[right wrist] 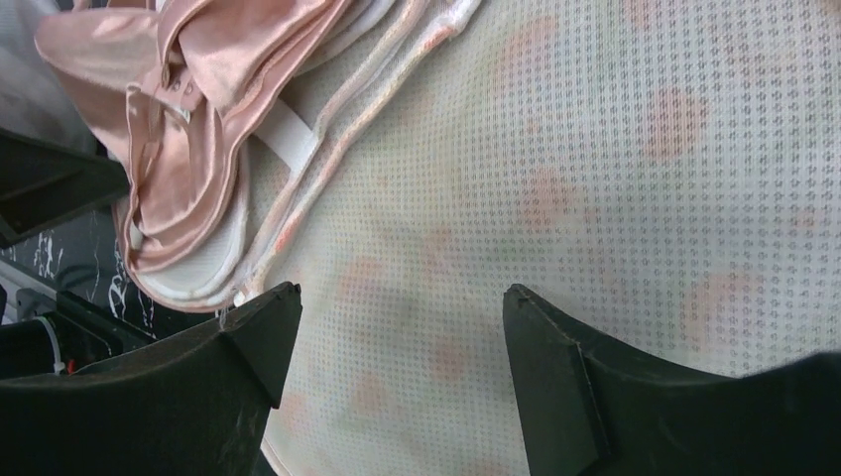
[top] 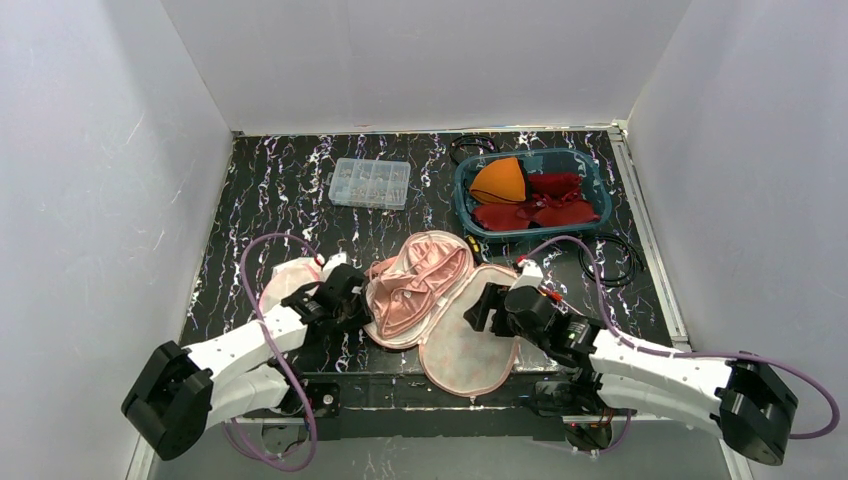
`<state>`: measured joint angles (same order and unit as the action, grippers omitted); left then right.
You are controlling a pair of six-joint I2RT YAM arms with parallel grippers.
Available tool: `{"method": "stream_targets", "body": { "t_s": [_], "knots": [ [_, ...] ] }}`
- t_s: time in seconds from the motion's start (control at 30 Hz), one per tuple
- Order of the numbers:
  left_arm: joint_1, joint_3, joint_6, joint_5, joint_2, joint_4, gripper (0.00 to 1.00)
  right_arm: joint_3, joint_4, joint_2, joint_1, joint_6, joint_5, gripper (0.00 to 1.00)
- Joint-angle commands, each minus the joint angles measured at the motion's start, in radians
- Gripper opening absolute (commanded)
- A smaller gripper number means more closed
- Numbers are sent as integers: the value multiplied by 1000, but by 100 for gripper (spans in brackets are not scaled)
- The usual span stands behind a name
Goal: Unzip the laundry bag and remove the bra
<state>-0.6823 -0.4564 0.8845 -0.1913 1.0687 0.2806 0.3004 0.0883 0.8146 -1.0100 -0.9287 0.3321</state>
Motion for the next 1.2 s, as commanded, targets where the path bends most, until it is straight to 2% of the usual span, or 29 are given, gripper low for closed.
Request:
{"method": "stream_targets", "body": {
  "t_s": [0.0, 0.17, 0.3, 0.5, 0.6, 0.67, 0.77, 0.9, 1.0, 1.17],
  "knots": [
    [4, 71, 30, 56, -84, -33, 23, 77, -141, 68, -2, -8, 46, 83],
    [-11, 137, 87, 89, -200, -34, 10, 134, -237, 166, -2, -30, 29, 85],
    [-54, 172, 157, 80, -245, -27, 6, 185, -262, 242, 0, -38, 7, 87],
    [-197, 152, 276, -23, -218, 14, 1, 233, -257, 338, 11, -59, -9, 87],
    [-239, 125, 316, -44, -182, 30, 0, 263, -266, 379, 46, -42, -45, 87],
    [-250, 110, 337, -57, -168, 54, 0, 312, -214, 409, 60, 2, -55, 88],
    [-252, 85, 319, -60, -182, 95, 9, 402, -62, 399, 63, 112, -20, 89],
    [-252, 26, 254, -92, -248, 216, 39, 425, 53, 315, 64, 243, 20, 94],
    [-252, -10, 213, -96, -303, 264, 54, 421, 111, 261, 65, 276, 33, 95],
    [-252, -51, 149, -66, -345, 302, 59, 326, 36, 196, 85, 150, -52, 93]
  ]
}}
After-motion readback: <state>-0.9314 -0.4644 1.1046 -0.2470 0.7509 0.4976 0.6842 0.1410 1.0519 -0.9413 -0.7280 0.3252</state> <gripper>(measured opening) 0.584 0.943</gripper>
